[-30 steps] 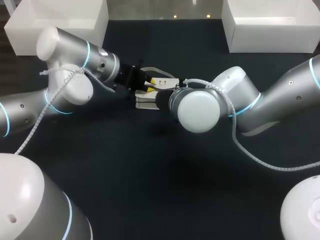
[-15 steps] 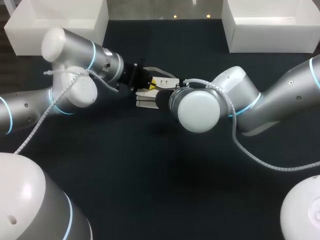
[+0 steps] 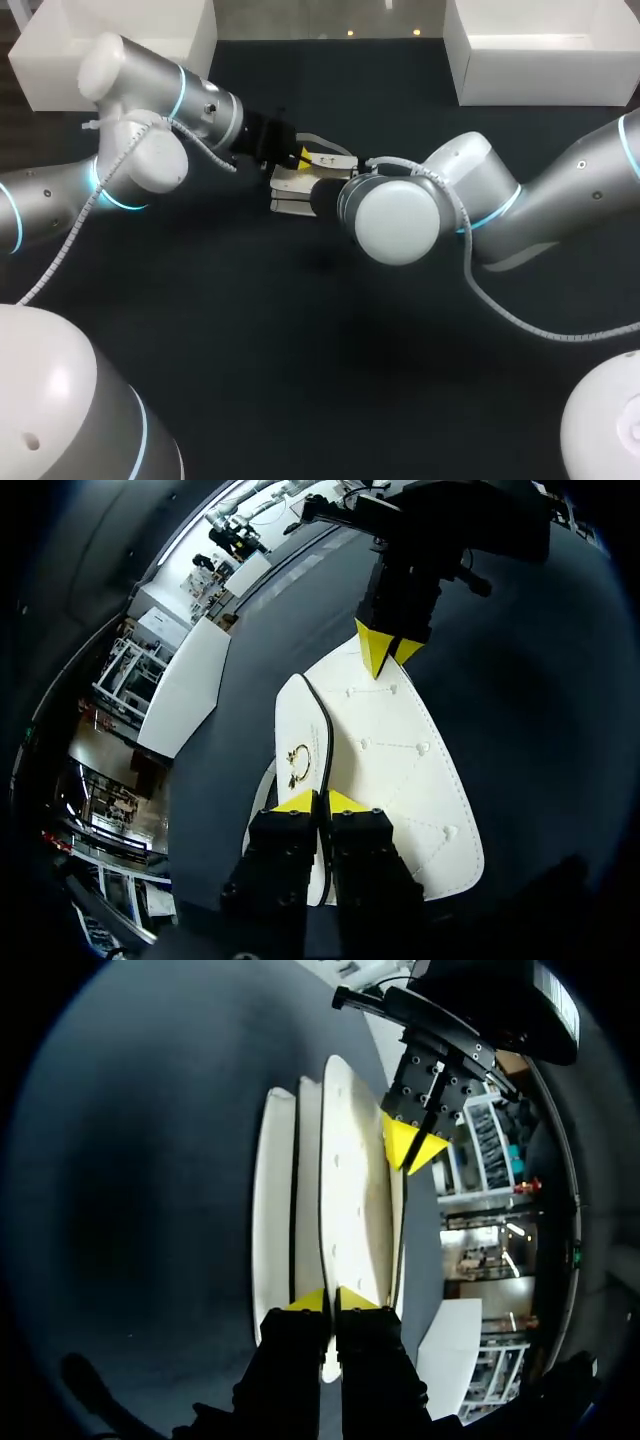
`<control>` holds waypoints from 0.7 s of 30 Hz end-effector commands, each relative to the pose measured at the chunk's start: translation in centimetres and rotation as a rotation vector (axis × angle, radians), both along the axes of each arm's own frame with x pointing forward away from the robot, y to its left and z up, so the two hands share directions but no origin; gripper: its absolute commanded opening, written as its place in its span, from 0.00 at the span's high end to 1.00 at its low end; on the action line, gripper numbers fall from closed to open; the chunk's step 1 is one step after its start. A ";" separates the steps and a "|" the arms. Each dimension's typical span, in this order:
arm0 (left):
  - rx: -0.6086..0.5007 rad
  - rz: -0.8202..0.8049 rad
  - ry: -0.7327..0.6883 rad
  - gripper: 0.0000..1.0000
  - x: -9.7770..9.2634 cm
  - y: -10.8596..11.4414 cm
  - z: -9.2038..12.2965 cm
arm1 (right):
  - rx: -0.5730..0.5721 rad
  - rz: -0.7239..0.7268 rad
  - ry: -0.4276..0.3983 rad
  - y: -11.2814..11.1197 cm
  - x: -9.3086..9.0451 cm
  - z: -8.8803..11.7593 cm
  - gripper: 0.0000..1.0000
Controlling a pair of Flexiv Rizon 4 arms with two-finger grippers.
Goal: Pick up the bag, open it, inspect its contents, close it, and place it on the opposite side
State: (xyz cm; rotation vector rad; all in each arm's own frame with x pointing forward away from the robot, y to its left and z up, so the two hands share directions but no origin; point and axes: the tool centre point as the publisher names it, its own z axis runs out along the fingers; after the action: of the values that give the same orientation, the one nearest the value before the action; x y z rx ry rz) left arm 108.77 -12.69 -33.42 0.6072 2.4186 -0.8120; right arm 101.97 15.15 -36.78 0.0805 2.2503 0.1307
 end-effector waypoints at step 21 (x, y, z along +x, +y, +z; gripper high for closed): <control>0.012 0.077 0.239 1.00 2.6 0.9 2.9 | 0.000 -0.001 -0.003 -0.1 -0.2 -0.3 1.00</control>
State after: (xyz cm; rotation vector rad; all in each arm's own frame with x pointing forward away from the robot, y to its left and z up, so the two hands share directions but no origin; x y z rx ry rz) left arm 110.74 -11.94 -30.74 0.4256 2.6289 -0.8779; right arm 101.93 15.17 -36.94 0.0805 2.2545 0.1272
